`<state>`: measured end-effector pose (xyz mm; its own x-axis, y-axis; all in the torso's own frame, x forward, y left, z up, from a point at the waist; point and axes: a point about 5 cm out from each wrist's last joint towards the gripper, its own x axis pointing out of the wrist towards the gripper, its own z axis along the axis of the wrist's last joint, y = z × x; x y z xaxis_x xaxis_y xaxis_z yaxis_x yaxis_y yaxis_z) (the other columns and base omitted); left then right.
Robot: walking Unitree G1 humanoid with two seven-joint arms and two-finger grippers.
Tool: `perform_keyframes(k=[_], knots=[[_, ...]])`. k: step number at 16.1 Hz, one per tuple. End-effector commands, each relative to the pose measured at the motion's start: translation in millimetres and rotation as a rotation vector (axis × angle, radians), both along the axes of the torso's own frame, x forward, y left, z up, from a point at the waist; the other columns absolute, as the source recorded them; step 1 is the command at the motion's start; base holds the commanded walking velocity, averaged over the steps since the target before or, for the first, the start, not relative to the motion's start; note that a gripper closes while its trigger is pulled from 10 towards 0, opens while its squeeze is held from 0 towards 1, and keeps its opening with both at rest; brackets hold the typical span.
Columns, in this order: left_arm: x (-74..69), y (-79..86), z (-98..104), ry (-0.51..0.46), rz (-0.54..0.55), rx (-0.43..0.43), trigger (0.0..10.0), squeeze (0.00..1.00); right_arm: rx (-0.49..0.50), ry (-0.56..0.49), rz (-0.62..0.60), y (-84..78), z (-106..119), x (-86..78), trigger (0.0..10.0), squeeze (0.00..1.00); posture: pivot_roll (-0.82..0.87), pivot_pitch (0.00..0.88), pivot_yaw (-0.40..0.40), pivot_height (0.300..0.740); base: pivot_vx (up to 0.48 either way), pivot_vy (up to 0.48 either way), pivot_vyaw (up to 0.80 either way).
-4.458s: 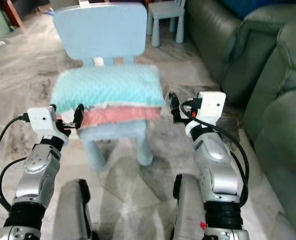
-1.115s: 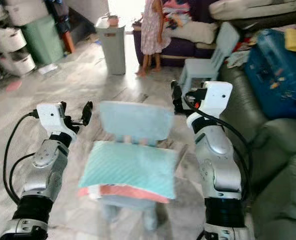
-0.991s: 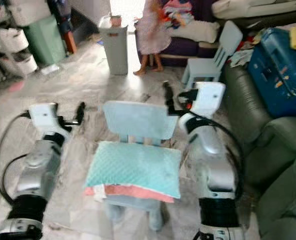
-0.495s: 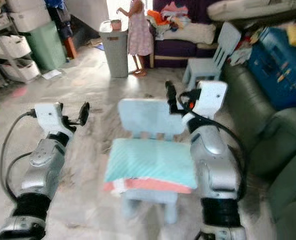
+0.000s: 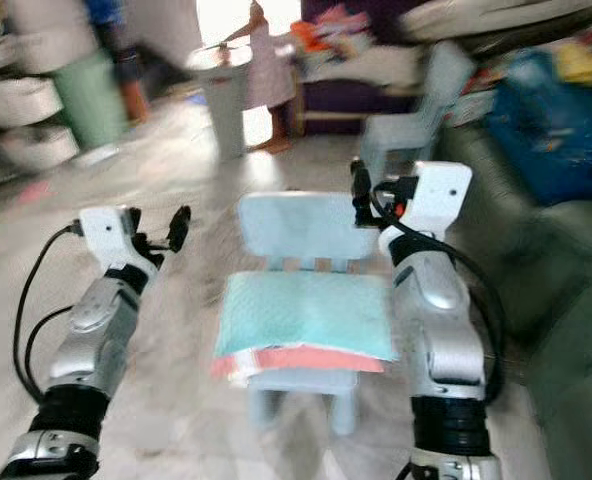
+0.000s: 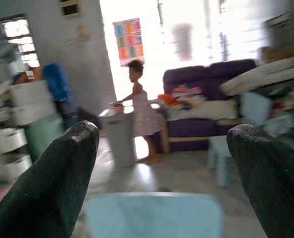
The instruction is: Move the pillow to the sofa
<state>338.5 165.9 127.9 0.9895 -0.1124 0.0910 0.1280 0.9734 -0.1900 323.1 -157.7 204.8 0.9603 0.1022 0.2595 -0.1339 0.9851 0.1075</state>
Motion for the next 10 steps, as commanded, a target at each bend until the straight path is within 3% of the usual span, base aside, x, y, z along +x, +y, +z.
perform_keyframes(k=[1,7,10], knots=[[-1.3,-3.7,-4,0.024,-0.019,-0.016,10.0,0.0,-0.01,-0.017,0.003,-0.1,4,-0.8,10.0,0.0,-0.19,0.0,0.052,0.74,0.0,0.0,-0.43],[-4.7,-4.2,-5,0.019,-0.045,-0.037,10.0,0.0,-0.024,-0.022,0.035,9.0,3,-2.0,10.0,0.0,-0.19,0.0,0.044,0.74,0.0,0.0,0.0],[-5.5,-3.2,-5,0.014,-0.043,-0.038,10.0,0.0,-0.028,-0.023,0.047,10.5,3,-3.0,10.0,0.0,-0.19,0.0,0.043,0.74,0.38,0.0,0.0]])
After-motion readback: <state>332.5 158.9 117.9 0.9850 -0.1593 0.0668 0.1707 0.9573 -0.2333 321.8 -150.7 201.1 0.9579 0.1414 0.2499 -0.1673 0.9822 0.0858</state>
